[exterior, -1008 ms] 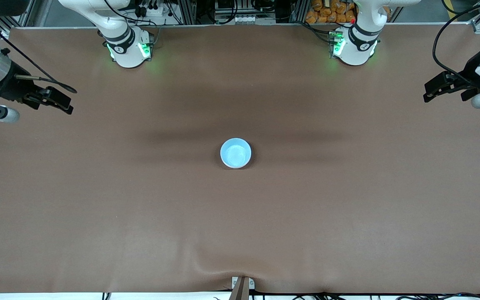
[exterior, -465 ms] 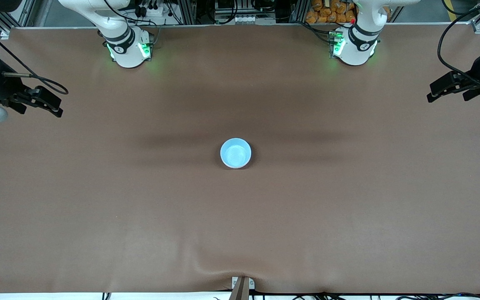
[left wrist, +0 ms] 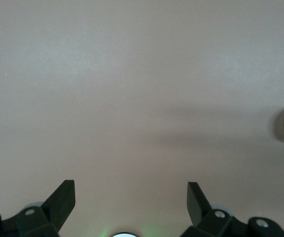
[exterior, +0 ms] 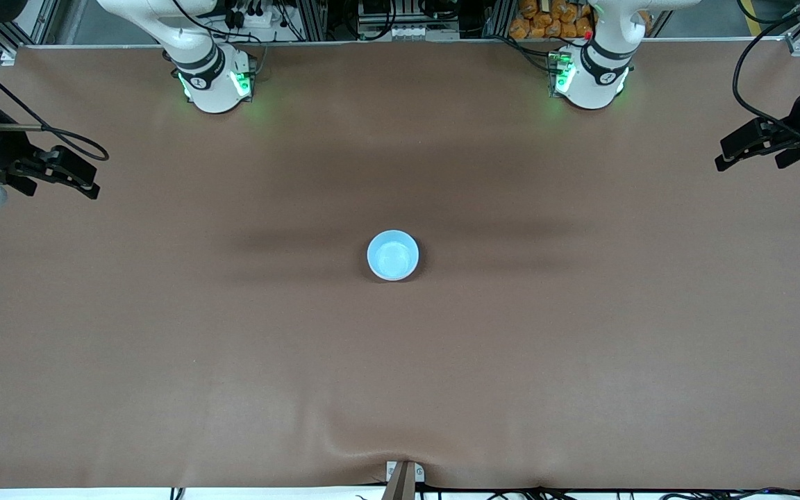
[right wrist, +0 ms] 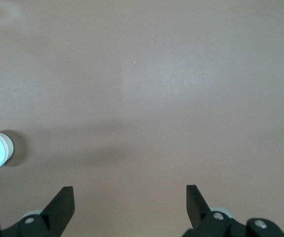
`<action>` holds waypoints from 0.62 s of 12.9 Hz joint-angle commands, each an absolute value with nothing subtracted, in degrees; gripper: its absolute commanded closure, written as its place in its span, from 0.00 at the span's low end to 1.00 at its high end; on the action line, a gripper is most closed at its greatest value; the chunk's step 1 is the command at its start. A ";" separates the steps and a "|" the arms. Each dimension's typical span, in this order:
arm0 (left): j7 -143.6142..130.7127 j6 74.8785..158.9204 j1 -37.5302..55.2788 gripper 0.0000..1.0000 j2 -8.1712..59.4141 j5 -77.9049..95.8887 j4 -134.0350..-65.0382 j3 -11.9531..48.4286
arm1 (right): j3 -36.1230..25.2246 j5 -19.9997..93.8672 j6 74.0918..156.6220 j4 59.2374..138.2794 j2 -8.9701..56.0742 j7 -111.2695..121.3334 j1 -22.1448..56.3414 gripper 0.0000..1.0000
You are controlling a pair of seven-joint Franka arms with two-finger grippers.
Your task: Stack pink and blue bowls on white bowl
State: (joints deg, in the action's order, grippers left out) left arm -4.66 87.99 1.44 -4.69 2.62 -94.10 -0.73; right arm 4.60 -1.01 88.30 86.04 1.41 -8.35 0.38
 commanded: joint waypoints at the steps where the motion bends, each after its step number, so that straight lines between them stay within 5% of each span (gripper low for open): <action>1: -3.78 87.80 1.05 0.00 -5.45 3.61 -93.17 -0.62 | 4.92 -2.02 87.10 84.11 2.20 -7.47 0.09 0.00; 8: -2.55 86.22 1.76 0.00 -5.54 2.64 -92.90 1.05 | 4.92 -1.93 87.10 84.11 2.20 -7.47 0.09 0.00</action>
